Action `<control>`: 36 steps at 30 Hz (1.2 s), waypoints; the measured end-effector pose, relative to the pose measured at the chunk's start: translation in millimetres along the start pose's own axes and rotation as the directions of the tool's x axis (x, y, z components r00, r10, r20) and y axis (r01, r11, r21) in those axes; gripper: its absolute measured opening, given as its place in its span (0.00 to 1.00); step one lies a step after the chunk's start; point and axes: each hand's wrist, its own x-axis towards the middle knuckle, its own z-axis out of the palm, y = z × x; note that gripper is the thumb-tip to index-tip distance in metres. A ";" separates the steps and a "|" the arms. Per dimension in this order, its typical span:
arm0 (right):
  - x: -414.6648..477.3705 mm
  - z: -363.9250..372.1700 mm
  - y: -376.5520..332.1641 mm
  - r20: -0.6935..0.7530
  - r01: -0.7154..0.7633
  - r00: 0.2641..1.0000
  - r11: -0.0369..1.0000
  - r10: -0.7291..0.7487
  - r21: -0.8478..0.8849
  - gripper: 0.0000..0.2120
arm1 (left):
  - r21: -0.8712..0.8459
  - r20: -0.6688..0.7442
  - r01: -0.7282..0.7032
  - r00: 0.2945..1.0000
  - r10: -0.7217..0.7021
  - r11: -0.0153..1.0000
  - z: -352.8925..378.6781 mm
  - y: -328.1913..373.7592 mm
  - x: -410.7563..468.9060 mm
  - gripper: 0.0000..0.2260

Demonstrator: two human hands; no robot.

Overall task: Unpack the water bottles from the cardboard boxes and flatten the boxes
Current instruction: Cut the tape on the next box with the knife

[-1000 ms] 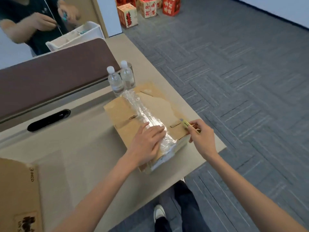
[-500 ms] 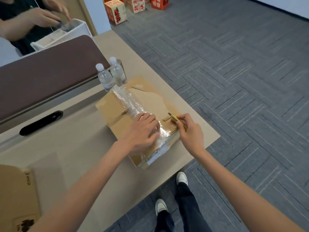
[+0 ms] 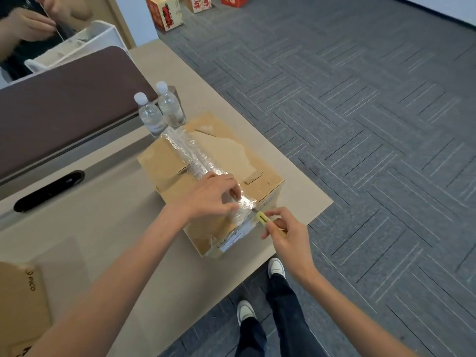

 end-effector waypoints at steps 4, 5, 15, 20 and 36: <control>-11.7 7.1 0.3 -0.009 -0.028 1.000 0.997 0.028 0.067 0.10 | 0.013 -0.005 -0.015 1.000 0.015 1.000 -2.1 -0.3 -1.6 0.11; -12.9 8.7 -1.5 -0.010 -0.024 1.000 0.997 0.024 0.076 0.09 | 0.008 0.003 -0.008 1.000 0.008 1.000 -2.8 -0.9 -2.0 0.10; -18.8 16.7 -2.1 -0.026 -0.016 0.999 0.993 0.019 0.114 0.09 | 0.016 0.098 0.068 0.993 -0.069 0.998 -6.2 3.3 1.8 0.20; -19.4 27.3 -2.1 -0.017 -0.083 0.996 0.980 0.088 0.183 0.08 | -0.057 0.080 0.090 0.993 -0.085 0.994 0.2 0.9 0.6 0.10; -9.1 6.4 -9.8 -0.139 0.066 0.989 0.992 -0.050 0.108 0.10 | -0.298 0.012 0.109 0.994 -0.110 0.948 -20.7 9.8 -16.7 0.08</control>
